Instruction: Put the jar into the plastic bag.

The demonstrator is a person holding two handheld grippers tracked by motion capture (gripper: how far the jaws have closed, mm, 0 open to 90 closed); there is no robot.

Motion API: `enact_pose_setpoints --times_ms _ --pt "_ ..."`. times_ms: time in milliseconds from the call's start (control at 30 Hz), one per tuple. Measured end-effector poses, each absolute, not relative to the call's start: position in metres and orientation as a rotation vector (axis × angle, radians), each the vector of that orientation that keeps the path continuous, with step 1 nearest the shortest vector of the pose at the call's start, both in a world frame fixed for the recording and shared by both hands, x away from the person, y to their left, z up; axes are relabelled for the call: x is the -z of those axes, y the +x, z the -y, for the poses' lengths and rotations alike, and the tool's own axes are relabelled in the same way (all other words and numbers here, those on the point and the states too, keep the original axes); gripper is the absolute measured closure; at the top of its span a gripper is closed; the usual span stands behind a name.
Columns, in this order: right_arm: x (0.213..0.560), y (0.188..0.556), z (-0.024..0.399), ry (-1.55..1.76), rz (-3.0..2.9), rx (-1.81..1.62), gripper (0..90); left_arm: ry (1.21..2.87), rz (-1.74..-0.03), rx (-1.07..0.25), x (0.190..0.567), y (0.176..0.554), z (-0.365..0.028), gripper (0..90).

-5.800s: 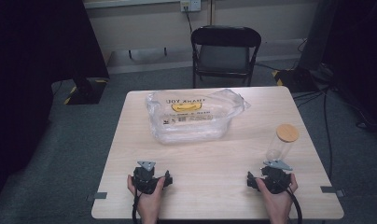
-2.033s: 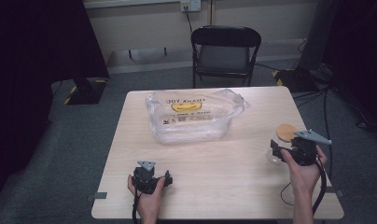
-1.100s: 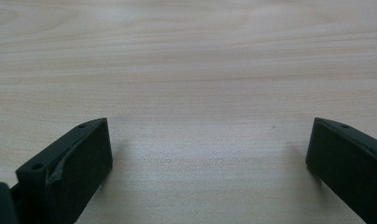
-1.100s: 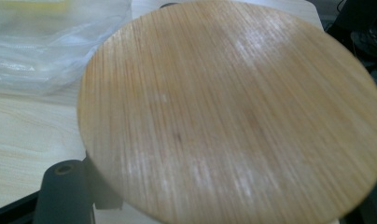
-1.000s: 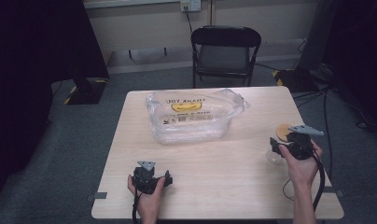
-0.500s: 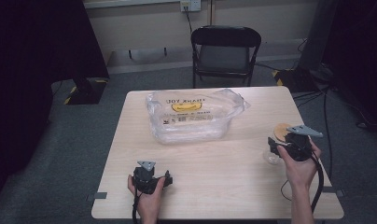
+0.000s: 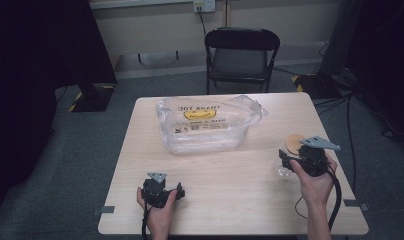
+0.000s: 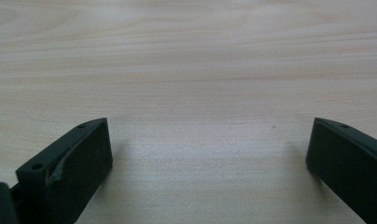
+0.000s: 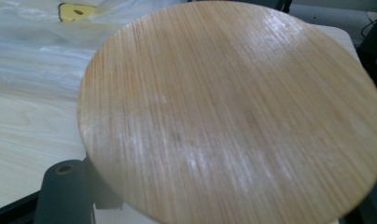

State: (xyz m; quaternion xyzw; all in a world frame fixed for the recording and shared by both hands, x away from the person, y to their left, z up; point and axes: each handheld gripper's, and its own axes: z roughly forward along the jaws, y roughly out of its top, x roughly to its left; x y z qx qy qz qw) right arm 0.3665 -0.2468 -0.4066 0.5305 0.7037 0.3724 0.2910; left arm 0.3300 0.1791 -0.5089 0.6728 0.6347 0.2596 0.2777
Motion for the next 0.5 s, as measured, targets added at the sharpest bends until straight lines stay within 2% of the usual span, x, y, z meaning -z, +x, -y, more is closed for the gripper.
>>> enact_pose_setpoints --times_ms 500 --pt "0.388 0.367 0.207 1.322 -1.951 -1.063 26.3 1.806 -1.703 -0.697 0.509 0.33 -0.179 0.0"
